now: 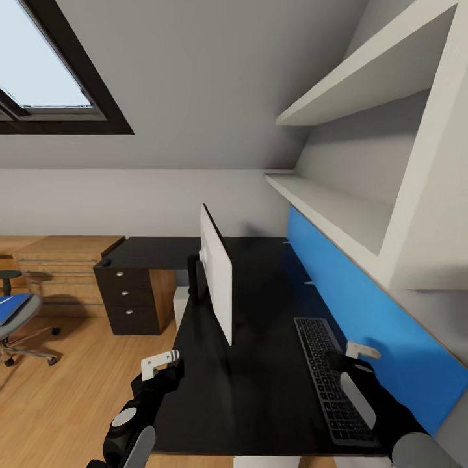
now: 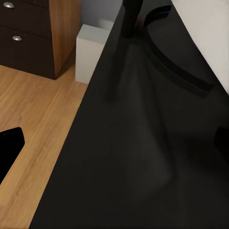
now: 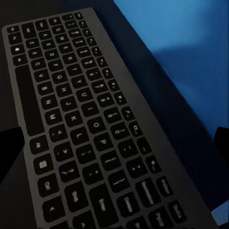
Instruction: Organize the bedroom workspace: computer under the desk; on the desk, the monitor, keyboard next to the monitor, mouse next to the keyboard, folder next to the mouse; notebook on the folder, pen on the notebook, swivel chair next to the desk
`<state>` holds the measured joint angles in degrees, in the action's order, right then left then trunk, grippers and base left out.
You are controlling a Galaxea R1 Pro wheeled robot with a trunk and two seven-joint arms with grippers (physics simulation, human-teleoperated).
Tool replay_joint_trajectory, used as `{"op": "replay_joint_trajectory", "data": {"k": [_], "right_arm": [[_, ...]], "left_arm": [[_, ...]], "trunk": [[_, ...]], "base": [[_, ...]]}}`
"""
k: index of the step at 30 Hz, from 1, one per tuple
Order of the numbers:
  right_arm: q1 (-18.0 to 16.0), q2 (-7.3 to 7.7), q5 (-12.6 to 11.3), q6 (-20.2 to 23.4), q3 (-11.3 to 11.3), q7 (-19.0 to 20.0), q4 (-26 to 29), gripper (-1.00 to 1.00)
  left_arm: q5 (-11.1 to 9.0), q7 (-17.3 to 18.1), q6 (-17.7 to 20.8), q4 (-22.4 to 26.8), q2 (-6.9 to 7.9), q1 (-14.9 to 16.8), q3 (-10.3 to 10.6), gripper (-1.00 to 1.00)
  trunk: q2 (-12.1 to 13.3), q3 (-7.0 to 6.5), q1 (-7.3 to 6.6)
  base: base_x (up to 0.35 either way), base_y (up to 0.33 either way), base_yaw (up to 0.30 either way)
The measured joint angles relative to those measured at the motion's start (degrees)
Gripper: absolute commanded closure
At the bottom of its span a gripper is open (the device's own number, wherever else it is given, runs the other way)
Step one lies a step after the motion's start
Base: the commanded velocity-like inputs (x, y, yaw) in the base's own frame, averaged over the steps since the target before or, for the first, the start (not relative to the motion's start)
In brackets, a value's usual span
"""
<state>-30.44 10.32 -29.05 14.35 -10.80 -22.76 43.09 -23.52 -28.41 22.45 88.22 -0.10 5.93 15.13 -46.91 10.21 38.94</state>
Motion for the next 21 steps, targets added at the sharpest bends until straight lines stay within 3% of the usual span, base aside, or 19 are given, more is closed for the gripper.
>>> {"op": "replay_joint_trajectory", "data": {"k": [5,16,21], "right_arm": [[-0.58,0.81,-0.12,-0.93,0.01,1.16,-1.30,-1.00],[-0.70,1.28,-0.51,-1.67,0.32,1.33,-1.85,-1.00],[-2.22,1.73,-0.61,-1.65,2.37,4.62,-5.69,-1.00]], "left_arm": [[0.00,-0.02,0.01,0.03,0.00,-0.01,0.00,-1.00],[-0.03,0.03,-0.01,0.04,0.00,-0.01,0.00,-1.00],[-0.43,0.05,0.07,1.95,0.00,-0.01,0.07,-1.00]], "trunk": [[0.00,0.00,0.00],[0.01,0.00,0.01],[-0.38,0.17,0.22]], "base": [[0.157,-0.001,0.000],[0.017,0.000,0.000],[0.000,0.000,0.000]]}}
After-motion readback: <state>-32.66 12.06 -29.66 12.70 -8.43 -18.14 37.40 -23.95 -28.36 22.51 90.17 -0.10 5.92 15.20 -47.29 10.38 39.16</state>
